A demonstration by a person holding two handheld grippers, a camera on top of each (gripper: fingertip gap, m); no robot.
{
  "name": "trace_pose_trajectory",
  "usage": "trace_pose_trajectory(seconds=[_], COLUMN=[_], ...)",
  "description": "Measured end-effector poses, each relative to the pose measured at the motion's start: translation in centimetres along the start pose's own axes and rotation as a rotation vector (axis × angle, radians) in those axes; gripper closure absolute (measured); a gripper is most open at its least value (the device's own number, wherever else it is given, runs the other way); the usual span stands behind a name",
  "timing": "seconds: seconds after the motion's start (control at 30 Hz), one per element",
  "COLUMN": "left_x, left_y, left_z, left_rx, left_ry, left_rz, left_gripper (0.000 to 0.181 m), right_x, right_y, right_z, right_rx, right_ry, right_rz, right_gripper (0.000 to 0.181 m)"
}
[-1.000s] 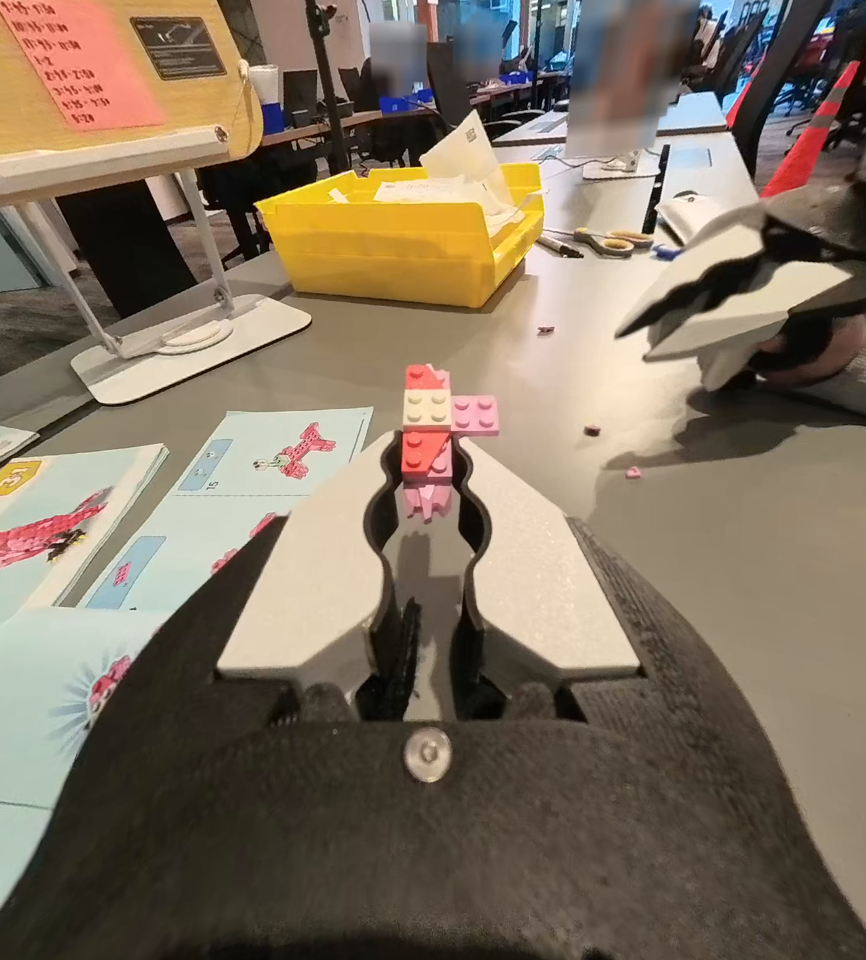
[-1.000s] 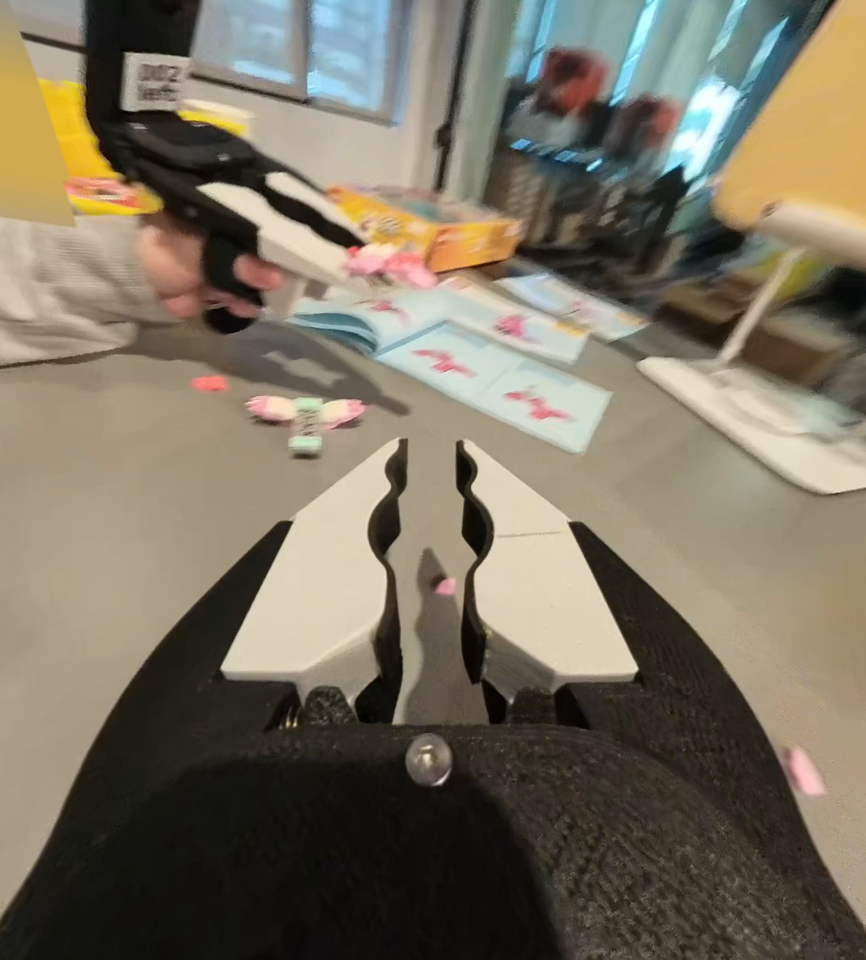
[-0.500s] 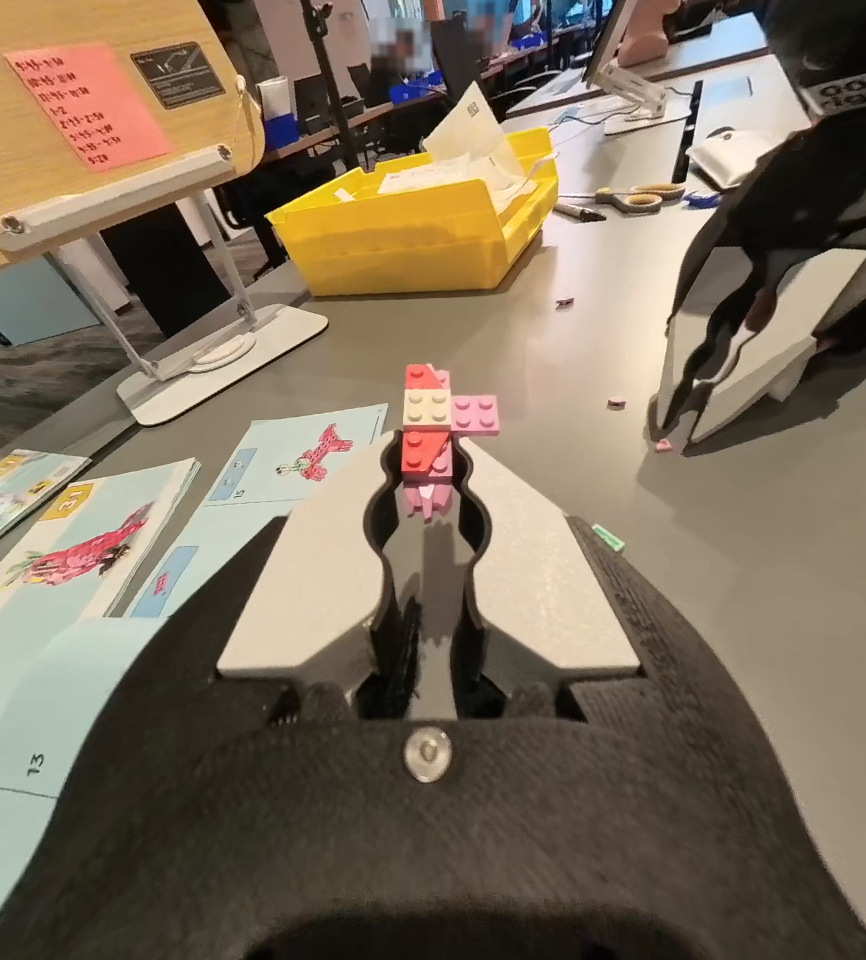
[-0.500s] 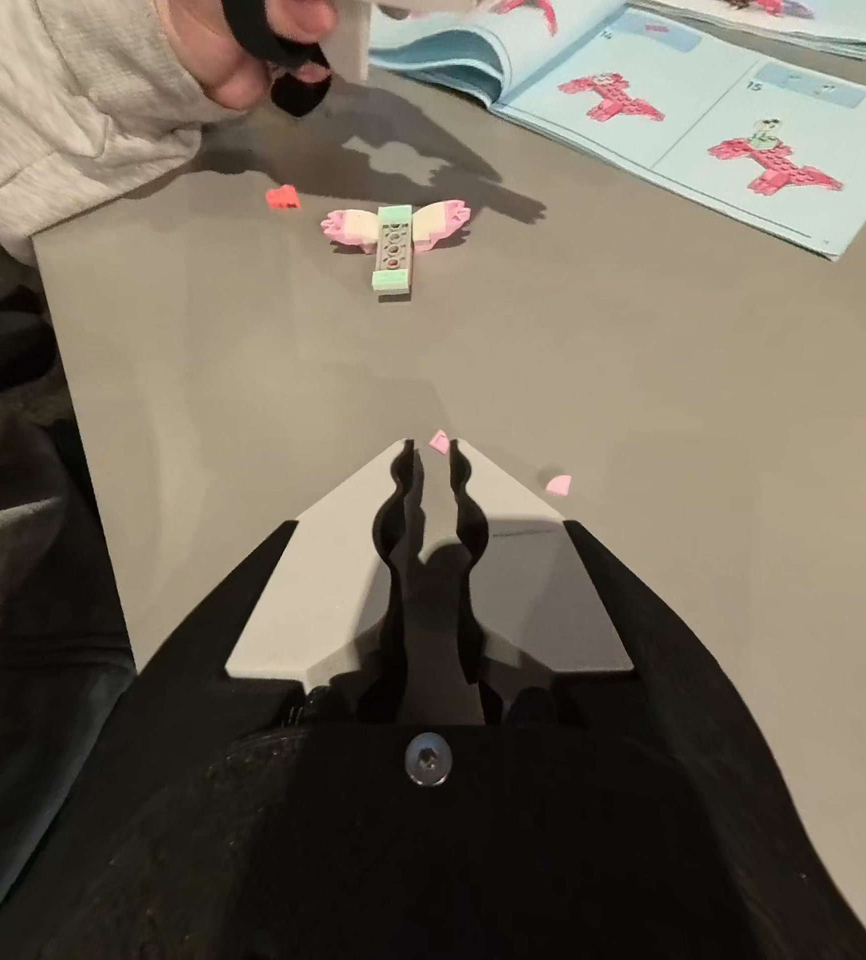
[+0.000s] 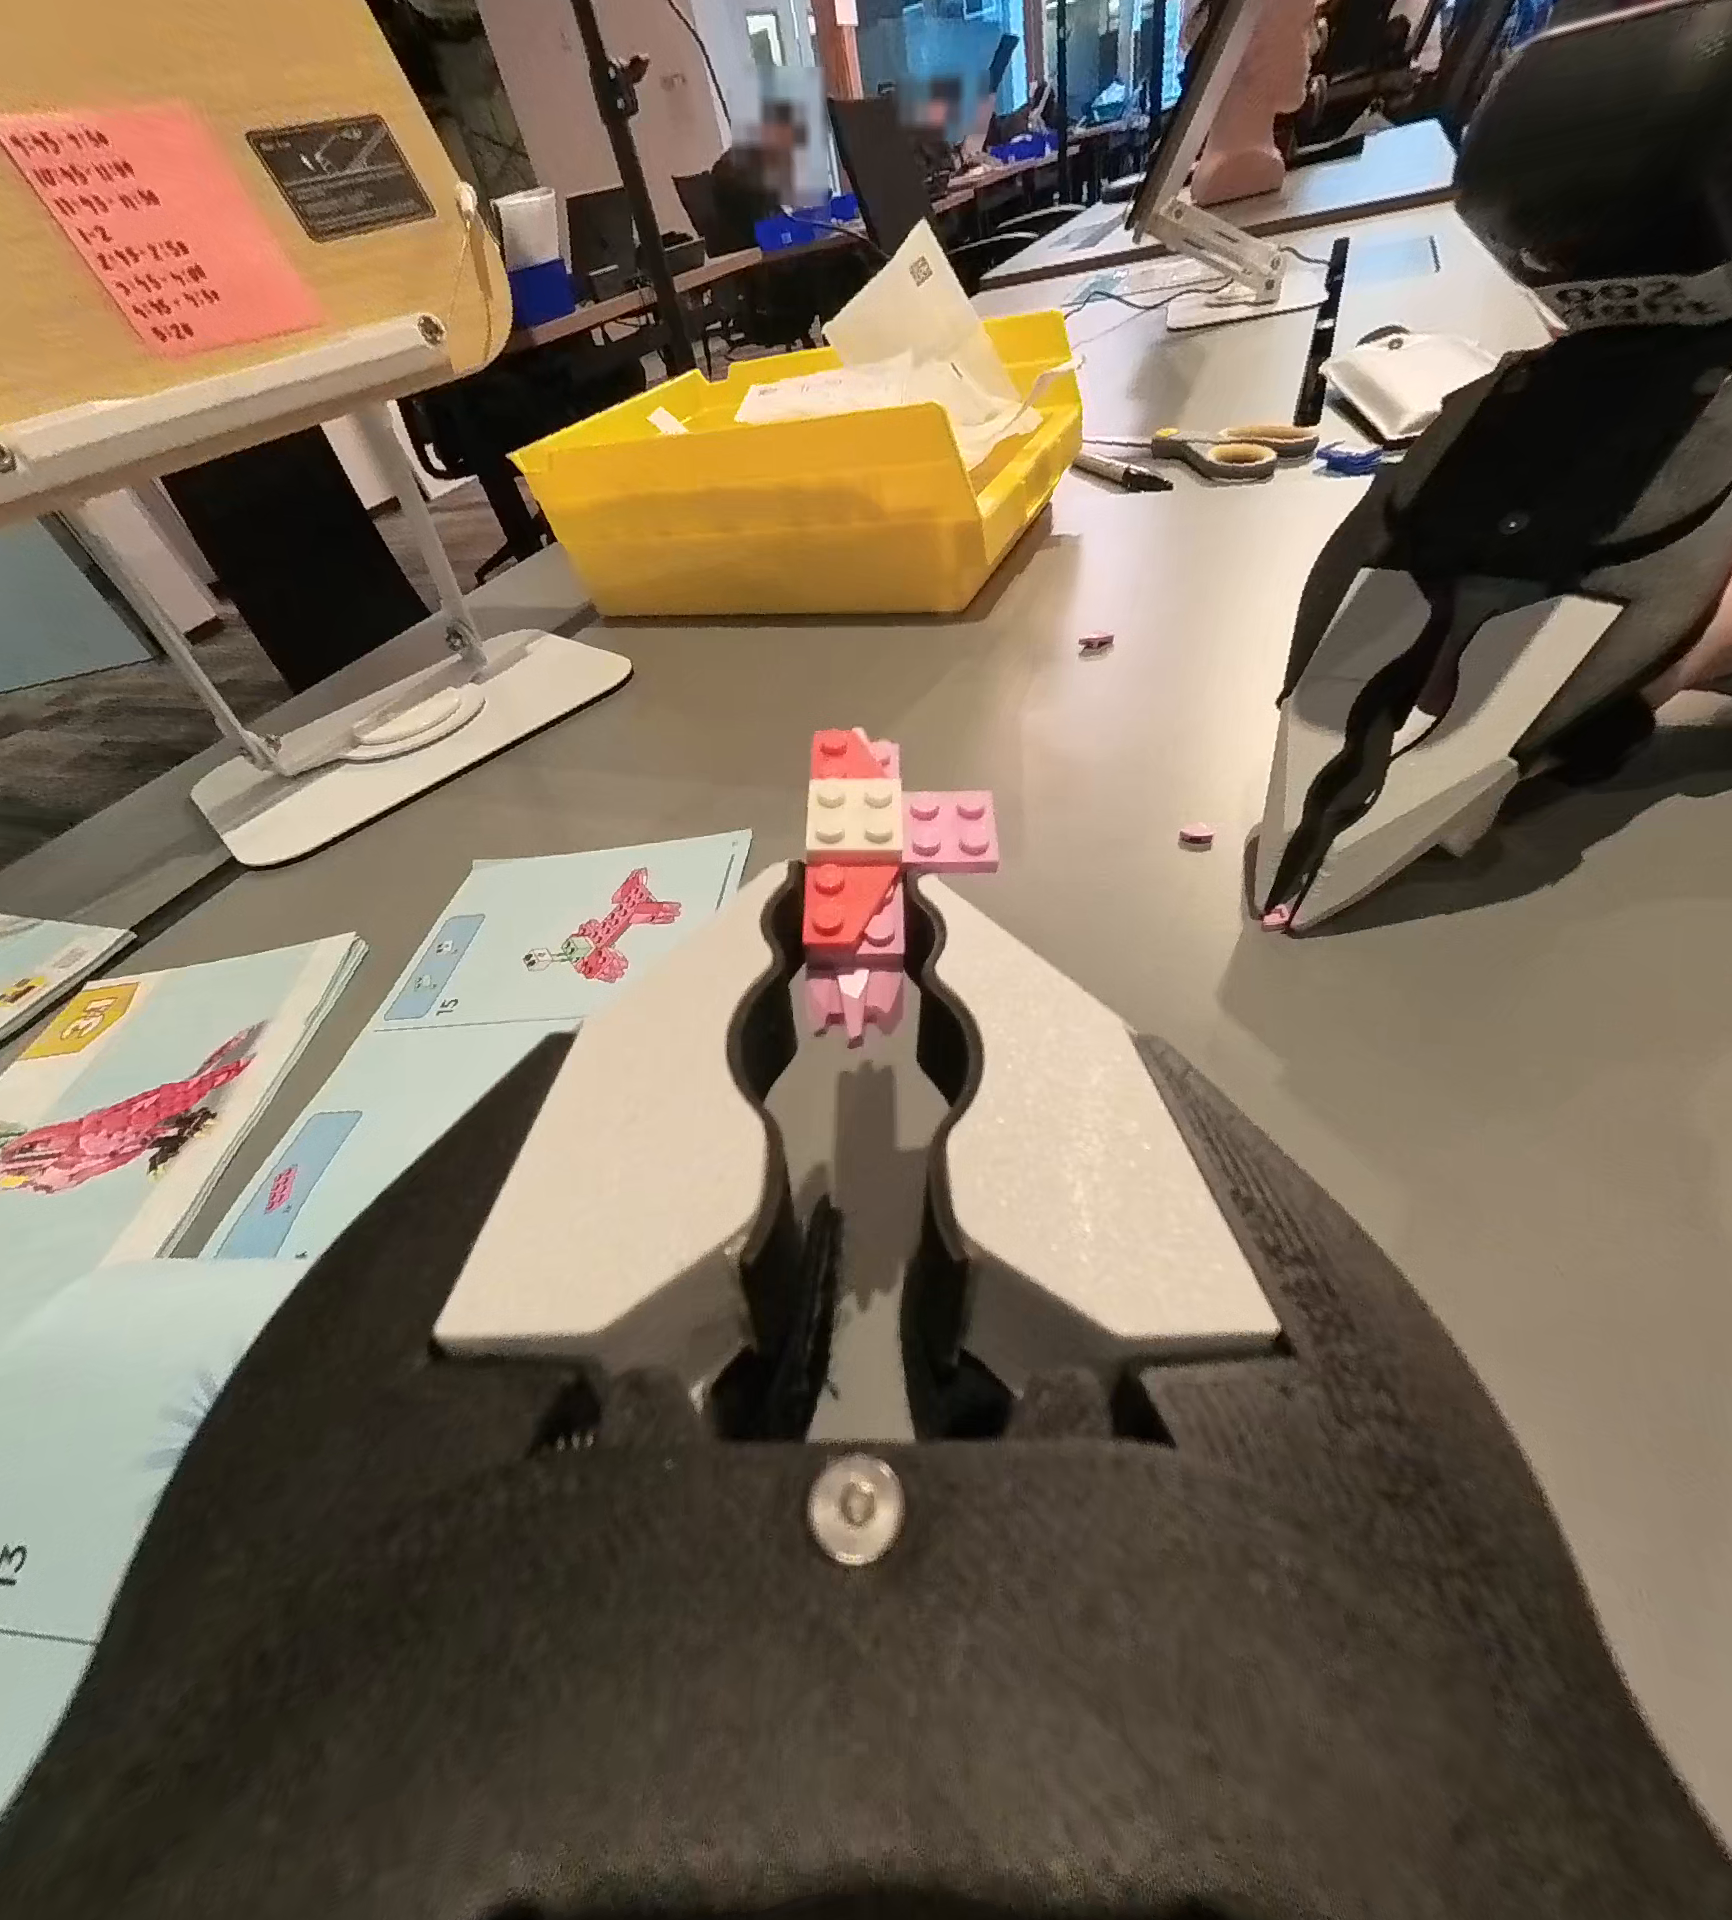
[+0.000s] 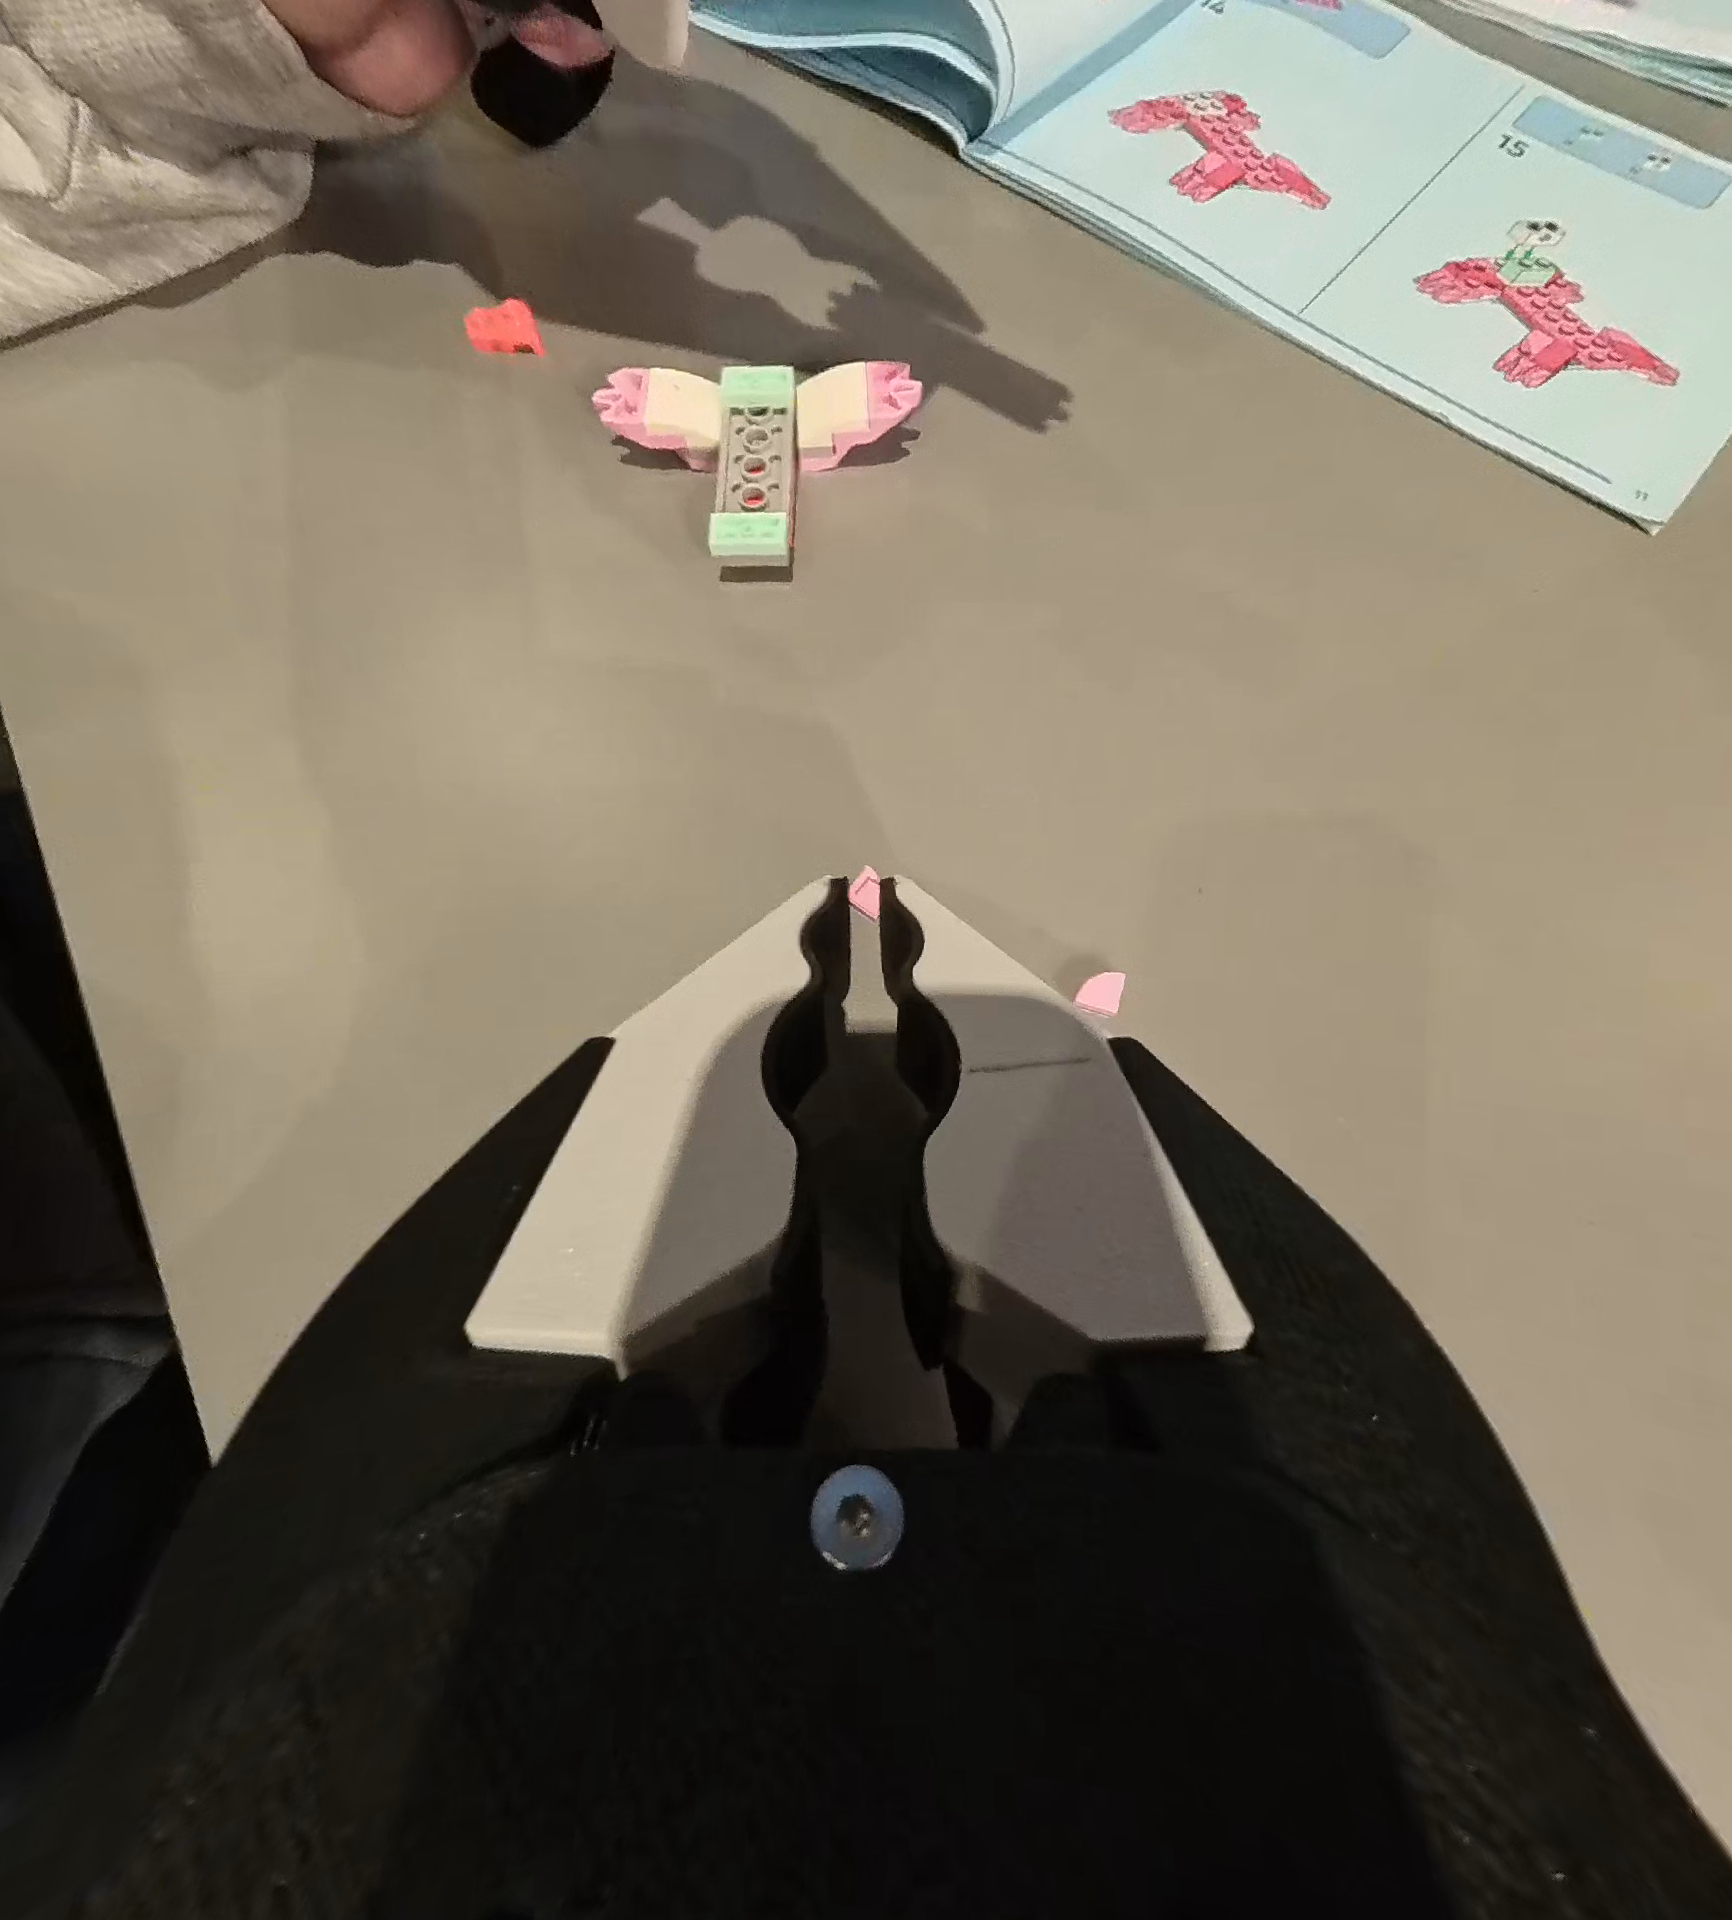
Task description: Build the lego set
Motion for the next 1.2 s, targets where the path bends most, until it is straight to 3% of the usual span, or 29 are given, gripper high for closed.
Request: trace_pose_trajectory(seconds=[0.17, 0.33, 0.53, 0.6, 0.67, 0.73, 0.9, 1.2], left_x=[0.1, 0.3, 0.3, 0.3, 0.2, 0.3, 0.7, 1.0], left_y=[-0.1, -0.1, -0.3, -0.3, -0.1, 0.0, 0.1, -0.1], left_z=[-0.2, -0.3, -0.4, -0.3, -0.2, -0.1, -0.2, -0.3], left_rx=[-0.022, -0.016, -0.025, -0.022, -0.017, -0.009, -0.014, -0.019], left_ry=[0.02, 0.001, -0.003, -0.003, -0.006, -0.013, -0.028, -0.046], left_rz=[-0.022, 0.002, -0.005, -0.004, -0.005, 0.001, -0.008, -0.014], left_gripper=[0.165, 0.165, 0.165, 0.165, 0.165, 0.165, 0.165, 0.165], right_x=[-0.5, -0.4, -0.6, -1.2, -1.3, -0.6, -0.6, -0.2], right_y=[0.0, 0.4, 0.4, 0.1, 0.3, 0.7, 0.3, -1.4], right_z=[0.3, 1.5, 1.5, 1.3, 1.4, 1.8, 2.1, 2.1], right_rx=[-0.049, -0.296, -0.618, -0.617, -0.548, -0.472, -0.303, -0.027], right_ry=[-0.094, -0.18, -0.1, -0.022, 0.041, 0.033, 0.02, -0.159], right_rz=[0.221, 0.661, 1.141, 1.059, 0.846, 0.648, 0.098, -0.252], right_gripper=[0.177, 0.181, 0.181, 0.181, 0.177, 0.168, 0.167, 0.174])
Point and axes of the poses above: each gripper's, where its closed fingertips meet, z back along the fingers, y out of its top, x = y × z across the jaws, the point moved 5 cm from there along z, back along the fingers, and after that the axes turned 5 degrees about y, right-handed, at the moved point
